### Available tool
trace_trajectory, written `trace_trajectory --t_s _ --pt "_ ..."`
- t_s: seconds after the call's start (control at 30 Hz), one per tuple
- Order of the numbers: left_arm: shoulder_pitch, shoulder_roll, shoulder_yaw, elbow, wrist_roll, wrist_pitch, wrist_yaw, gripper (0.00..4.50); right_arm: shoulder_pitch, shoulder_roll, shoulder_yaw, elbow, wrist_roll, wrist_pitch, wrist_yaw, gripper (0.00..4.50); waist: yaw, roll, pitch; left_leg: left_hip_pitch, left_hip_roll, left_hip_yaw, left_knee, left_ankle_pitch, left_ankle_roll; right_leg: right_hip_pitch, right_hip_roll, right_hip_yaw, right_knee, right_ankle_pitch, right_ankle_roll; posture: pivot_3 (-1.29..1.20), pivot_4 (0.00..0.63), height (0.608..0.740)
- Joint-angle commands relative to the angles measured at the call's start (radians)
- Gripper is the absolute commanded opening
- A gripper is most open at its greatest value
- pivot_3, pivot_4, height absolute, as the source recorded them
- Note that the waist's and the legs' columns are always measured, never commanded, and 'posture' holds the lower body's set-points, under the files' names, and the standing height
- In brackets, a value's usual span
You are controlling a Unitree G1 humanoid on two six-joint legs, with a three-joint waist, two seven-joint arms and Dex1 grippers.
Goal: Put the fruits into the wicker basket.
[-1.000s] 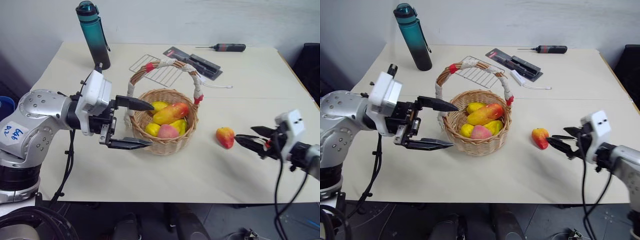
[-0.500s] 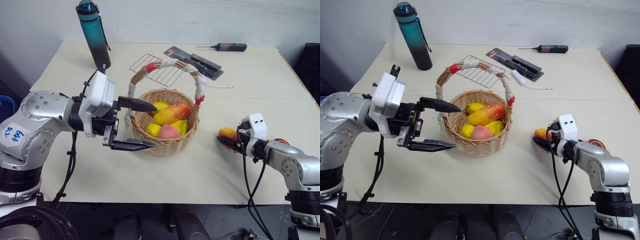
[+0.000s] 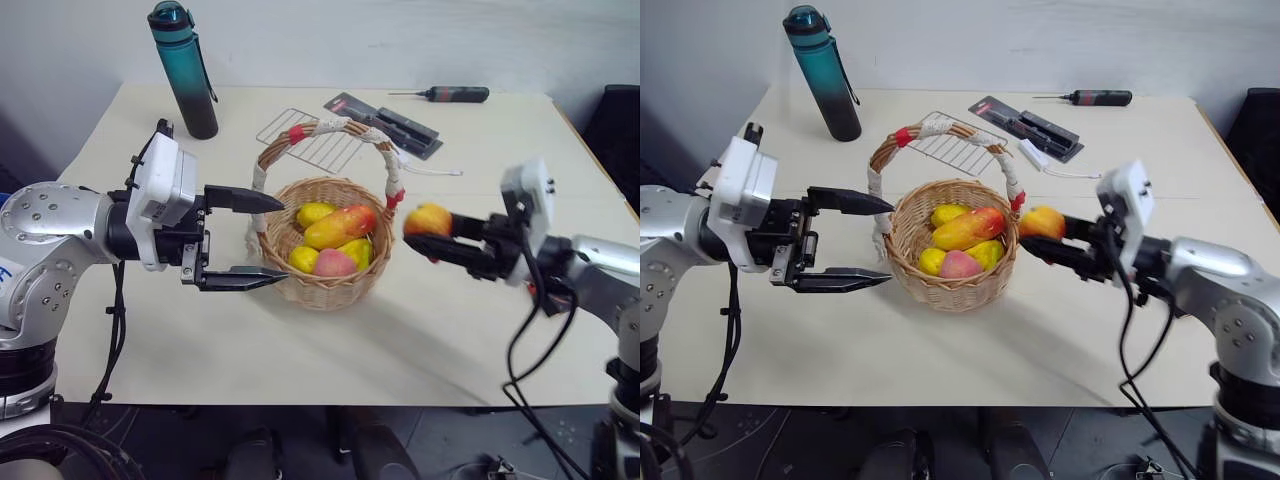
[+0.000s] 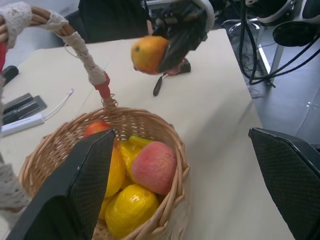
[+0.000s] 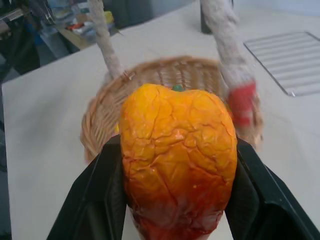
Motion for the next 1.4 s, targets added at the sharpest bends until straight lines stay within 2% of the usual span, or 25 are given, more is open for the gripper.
trace_trajectory --t_s 0.03,0.1,0.13,0.27,0.3,0.4,0.53,0.6,0.73,0.87,0.97,1.03,1.13,1.23,1.4 --pt "-0.016 0.008 0.015 -0.006 -0.002 -0.020 -0.001 4.50 -0.049 0.048 0.101 -0.004 -0.074 0.003 -0.104 2.03 0.001 0.000 0.000 0.000 0.000 0.000 0.000 0.000 0.000 0.000 0.000 0.000 0.000 0.000 0.000 0.00 0.150 0.740" --pt "-0.017 0.005 0.013 -0.010 0.000 -0.024 0.001 4.50 -0.045 0.030 0.171 -0.012 -0.133 0.007 -0.123 2.75 0.005 0.000 0.000 -0.001 0.000 0.000 0.000 0.000 -0.001 -0.001 0.000 0.000 0.000 0.000 0.000 0.00 0.150 0.740" --pt "-0.017 0.004 0.013 -0.012 0.001 -0.026 0.004 4.50 -0.042 0.035 0.177 -0.018 -0.136 0.012 -0.131 2.96 0.007 0.000 0.000 -0.002 0.000 0.000 0.000 0.001 -0.002 -0.002 -0.001 -0.001 0.000 0.000 0.000 0.00 0.150 0.740" --pt "-0.012 -0.002 0.019 -0.023 -0.006 -0.025 0.020 4.50 -0.045 0.072 0.192 -0.063 -0.117 0.028 -0.157 4.33 0.007 0.000 0.000 -0.003 0.000 0.000 0.000 -0.001 -0.002 -0.002 -0.002 -0.001 -0.002 -0.001 0.001 0.00 0.150 0.740" --pt "-0.005 -0.002 0.023 -0.027 -0.009 -0.023 0.024 4.50 -0.041 0.065 0.198 -0.075 -0.122 0.020 -0.147 4.46 0.006 0.000 0.000 -0.003 0.000 0.001 0.000 -0.001 -0.002 -0.002 -0.002 -0.001 -0.002 -0.001 0.001 0.00 0.150 0.740" --pt "0.013 0.002 0.031 -0.032 -0.012 -0.024 0.025 4.50 -0.023 0.029 0.156 -0.103 -0.101 0.006 -0.106 4.46 0.004 0.000 0.000 -0.003 0.000 0.001 0.000 -0.002 -0.003 -0.002 -0.002 -0.001 -0.002 -0.002 0.001 0.00 0.150 0.740" --pt "0.009 0.009 0.033 -0.013 -0.004 -0.030 0.021 4.50 0.047 -0.092 -0.051 -0.115 0.049 0.036 0.007 4.46 0.008 0.000 0.000 -0.003 0.000 0.000 0.000 -0.002 -0.002 -0.001 -0.002 -0.001 -0.002 -0.002 0.001 0.00 0.150 0.740" --pt "0.005 0.013 0.038 -0.007 -0.005 -0.031 0.020 4.50 0.078 -0.118 -0.127 -0.098 0.093 0.038 0.007 4.46 0.010 0.000 0.000 -0.002 0.000 0.000 0.001 -0.004 0.002 0.000 -0.002 -0.001 -0.002 -0.002 0.002 0.00 0.150 0.740" --pt "0.009 0.014 0.034 -0.009 0.007 -0.037 0.022 4.50 0.111 -0.071 -0.180 -0.020 0.061 0.006 -0.100 4.46 0.000 -0.001 -0.001 -0.001 0.000 0.001 0.001 -0.005 0.003 0.001 -0.002 -0.001 -0.002 -0.002 0.002 0.00 0.150 0.740" --pt "-0.022 -0.002 0.007 -0.001 0.013 -0.040 0.027 4.50 0.029 0.102 -0.030 0.060 -0.097 -0.085 -0.277 4.46 -0.013 -0.001 -0.001 0.000 0.001 0.002 0.001 -0.003 0.001 0.000 0.000 0.001 -0.001 -0.001 0.001 0.00 0.150 0.740" --pt "-0.040 -0.008 -0.009 0.007 0.022 -0.040 0.025 4.50 -0.027 0.219 0.030 0.093 -0.166 -0.099 -0.383 4.46 -0.018 -0.001 0.000 0.000 0.000 0.002 0.000 -0.001 0.000 -0.001 0.000 0.001 0.001 -0.001 0.000 0.00 0.150 0.740" --pt "-0.044 -0.008 -0.014 0.012 0.023 -0.039 0.020 4.50 -0.042 0.263 0.043 0.096 -0.185 -0.106 -0.410 4.46 -0.018 0.000 -0.001 0.000 0.000 0.001 -0.001 0.003 -0.006 -0.002 0.000 0.001 0.001 -0.001 0.000 0.00 0.150 0.740" --pt "-0.047 -0.002 -0.026 0.022 0.040 -0.055 0.000 4.50 -0.048 0.307 0.056 0.099 -0.211 -0.103 -0.449 4.46 -0.016 0.000 -0.001 -0.001 0.000 0.000 -0.002 0.002 -0.006 -0.002 0.000 0.000 0.001 -0.001 0.000 0.00 0.150 0.740" --pt "-0.064 -0.007 -0.018 0.043 0.041 -0.057 0.003 4.50 -0.008 0.300 0.076 0.066 -0.250 -0.136 -0.442 3.93 -0.010 0.000 -0.001 -0.003 0.000 0.000 -0.002 0.001 -0.005 -0.003 -0.001 0.000 -0.001 -0.001 0.000 0.00 0.150 0.740" --pt "-0.059 -0.021 -0.018 0.034 0.025 -0.049 0.013 4.50 0.029 0.298 0.059 0.016 -0.245 -0.163 -0.411 2.31 -0.003 -0.001 -0.001 -0.002 0.000 0.001 -0.004 -0.001 -0.004 -0.003 -0.001 0.000 -0.003 -0.001 0.001 0.00 0.150 0.740"
